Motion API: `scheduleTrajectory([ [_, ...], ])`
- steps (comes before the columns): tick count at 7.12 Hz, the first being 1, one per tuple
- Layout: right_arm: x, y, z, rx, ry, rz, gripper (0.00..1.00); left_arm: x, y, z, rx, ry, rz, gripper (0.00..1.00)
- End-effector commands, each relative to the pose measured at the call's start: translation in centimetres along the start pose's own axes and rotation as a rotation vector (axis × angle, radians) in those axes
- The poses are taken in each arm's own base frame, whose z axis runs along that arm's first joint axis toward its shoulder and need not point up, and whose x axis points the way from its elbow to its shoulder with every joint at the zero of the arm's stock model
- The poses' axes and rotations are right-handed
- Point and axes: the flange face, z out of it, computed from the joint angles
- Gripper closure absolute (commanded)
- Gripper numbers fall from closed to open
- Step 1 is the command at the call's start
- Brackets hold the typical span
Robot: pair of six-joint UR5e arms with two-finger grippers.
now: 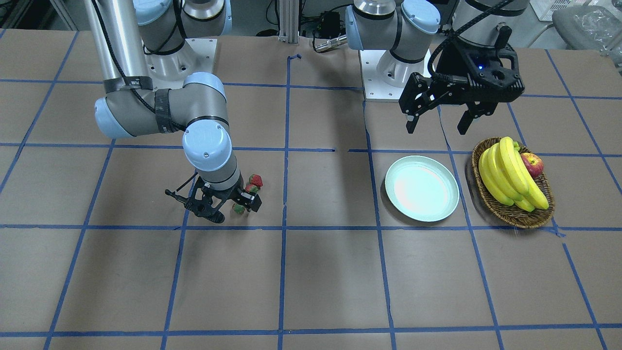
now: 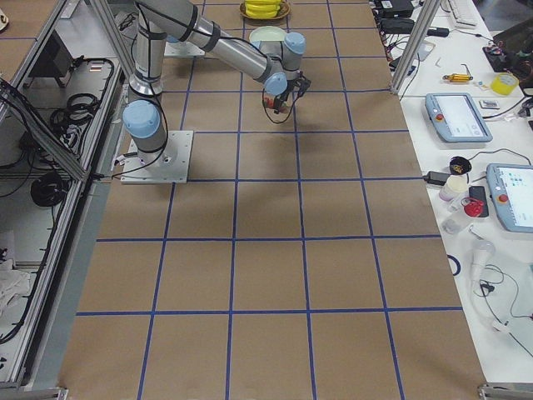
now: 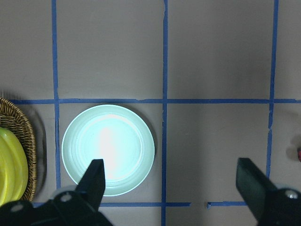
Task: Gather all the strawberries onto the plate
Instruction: 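Grasp the farthest strawberry with the right gripper and lift it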
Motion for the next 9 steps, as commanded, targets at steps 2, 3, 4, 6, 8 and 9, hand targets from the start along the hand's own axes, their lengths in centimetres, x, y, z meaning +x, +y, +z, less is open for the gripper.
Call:
scheduleTrajectory([
  [2, -0.3, -0.2, 0.6, -0.001, -0.021, 0.000, 0.61, 0.0, 0.0, 0.0, 0.000, 0.000, -0.001, 0.00],
  [3, -0.5, -0.1, 0.7, -0.015, -0.041, 0.000, 0.73, 0.0, 0.0, 0.0, 0.000, 0.000, -0.001, 0.00],
  [4, -0.7, -0.2, 0.5, -0.013, -0.052, 0.000, 1.00, 0.0, 0.0, 0.0, 0.000, 0.000, 0.000, 0.00],
  [6, -0.9, -0.4, -0.6, 0.004, -0.064, -0.001, 1.00, 0.0, 0.0, 0.0, 0.000, 0.000, -0.001, 0.00],
  [8, -2.4, -2.0, -6.0, 0.078, -0.124, 0.008, 1.00, -0.1, 0.0, 0.0, 0.000, 0.000, -0.003, 0.00],
  [9, -2.5, -2.3, -6.9, 0.077, -0.115, 0.024, 1.00, -0.1, 0.0, 0.0, 0.000, 0.000, -0.003, 0.00],
])
